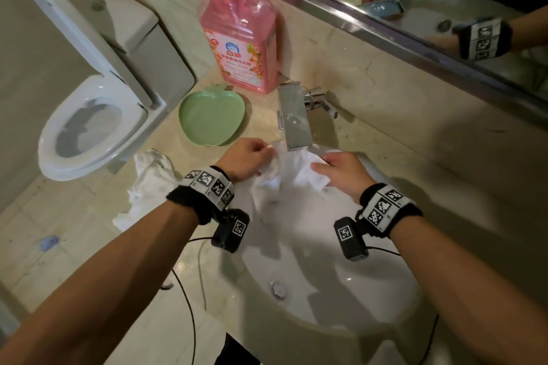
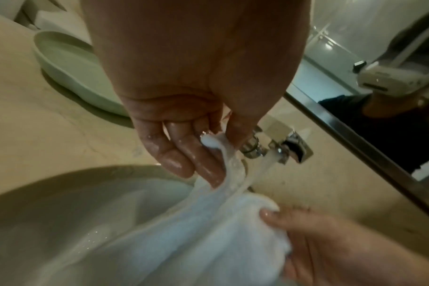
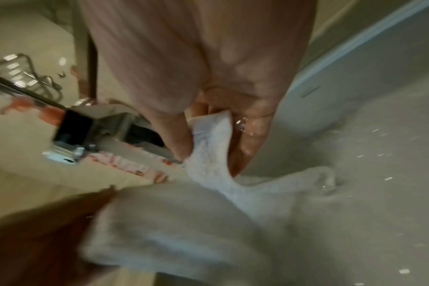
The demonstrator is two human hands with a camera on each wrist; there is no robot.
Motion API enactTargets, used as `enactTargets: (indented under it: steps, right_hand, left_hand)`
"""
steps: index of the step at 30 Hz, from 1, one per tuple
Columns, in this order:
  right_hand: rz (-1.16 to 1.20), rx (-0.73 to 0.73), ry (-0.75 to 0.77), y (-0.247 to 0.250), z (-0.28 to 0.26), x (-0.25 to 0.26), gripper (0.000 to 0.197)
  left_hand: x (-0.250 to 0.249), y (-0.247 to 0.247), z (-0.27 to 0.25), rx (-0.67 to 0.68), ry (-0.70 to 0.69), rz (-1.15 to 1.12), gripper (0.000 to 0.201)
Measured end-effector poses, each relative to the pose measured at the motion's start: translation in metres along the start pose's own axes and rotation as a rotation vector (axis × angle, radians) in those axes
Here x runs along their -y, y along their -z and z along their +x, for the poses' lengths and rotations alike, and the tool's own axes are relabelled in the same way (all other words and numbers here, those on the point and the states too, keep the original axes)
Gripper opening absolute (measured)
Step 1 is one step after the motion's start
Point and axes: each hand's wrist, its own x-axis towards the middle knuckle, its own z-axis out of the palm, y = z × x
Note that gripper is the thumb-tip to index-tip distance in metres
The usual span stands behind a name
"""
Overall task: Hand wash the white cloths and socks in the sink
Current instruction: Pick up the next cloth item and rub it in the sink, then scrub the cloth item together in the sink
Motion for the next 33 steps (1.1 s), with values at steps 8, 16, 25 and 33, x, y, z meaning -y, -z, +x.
enactTargets:
  steps: [8,16,25,33]
  right_hand:
    - [-0.232,-0.082,0.216,-0.031,-0.007,0.03,0.024]
    - [-0.394,0.1,0.346,-0.045,-0.024,0.021,0.065]
    - [-0.235,-0.055,0.413,-0.024,-0.033,0.027,0.033]
    - [-0.007,-0.106,0.438,-0.007,-0.049,0.051,0.033]
  left_hand:
    - [-0.011,-0.033,-0.004,0.064,0.039,0.039,0.021]
    - [-0.008,-0.045,-0.003,0.059,0.182,0.013,0.025]
    - [0.002,-0.029,-0.012,-0.041,0.174,0.17,0.039]
    - [0.006,-0.01,-0.026,0.015,-0.095,0.198,0.02]
